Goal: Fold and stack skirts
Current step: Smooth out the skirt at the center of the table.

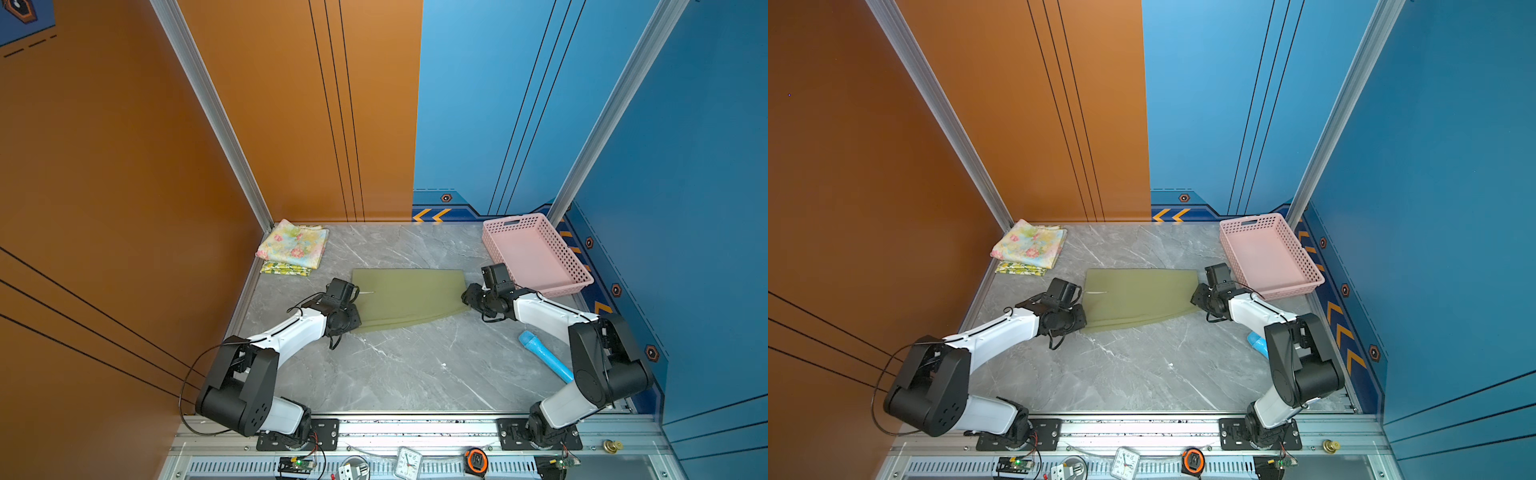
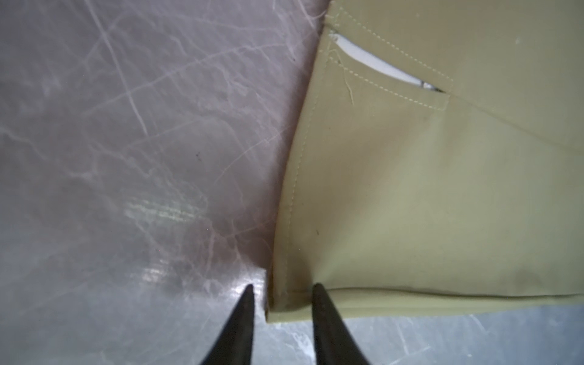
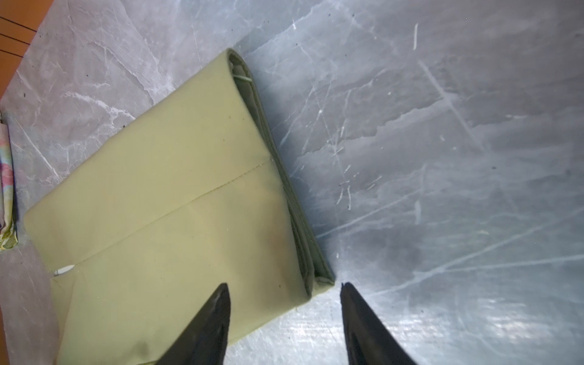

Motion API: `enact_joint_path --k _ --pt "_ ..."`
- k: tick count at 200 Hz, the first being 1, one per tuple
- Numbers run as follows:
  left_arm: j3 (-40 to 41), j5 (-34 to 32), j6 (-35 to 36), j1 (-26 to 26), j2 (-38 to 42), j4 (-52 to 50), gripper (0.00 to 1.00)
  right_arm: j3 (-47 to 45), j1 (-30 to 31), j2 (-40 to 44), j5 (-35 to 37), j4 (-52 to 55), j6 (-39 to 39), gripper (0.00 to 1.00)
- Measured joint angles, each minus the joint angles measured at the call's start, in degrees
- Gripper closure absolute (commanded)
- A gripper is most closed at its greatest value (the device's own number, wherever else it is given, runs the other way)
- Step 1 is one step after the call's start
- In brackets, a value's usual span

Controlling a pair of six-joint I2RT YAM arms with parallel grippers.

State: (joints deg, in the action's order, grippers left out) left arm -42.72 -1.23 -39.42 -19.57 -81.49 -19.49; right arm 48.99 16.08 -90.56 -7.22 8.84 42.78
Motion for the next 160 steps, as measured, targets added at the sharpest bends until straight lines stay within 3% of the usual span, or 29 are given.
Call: enact_joint_path --k 21,70,160 --pt "-0.28 -0.20 0.04 0.39 1.53 -0.44 0.43 0.00 -0.20 0.50 -0.24 0.61 -0.66 0.33" --pt "-6.12 -0.20 1.92 1.27 -1.42 -1.99 0.34 0.00 -0.28 0.50 -1.73 1.18 -0.85 0.32" --pt "-14.71 -0.22 6.03 1.77 -13.09 -4.07 0.34 5.81 -1.92 -5.77 -5.70 3.21 -4.31 0.40"
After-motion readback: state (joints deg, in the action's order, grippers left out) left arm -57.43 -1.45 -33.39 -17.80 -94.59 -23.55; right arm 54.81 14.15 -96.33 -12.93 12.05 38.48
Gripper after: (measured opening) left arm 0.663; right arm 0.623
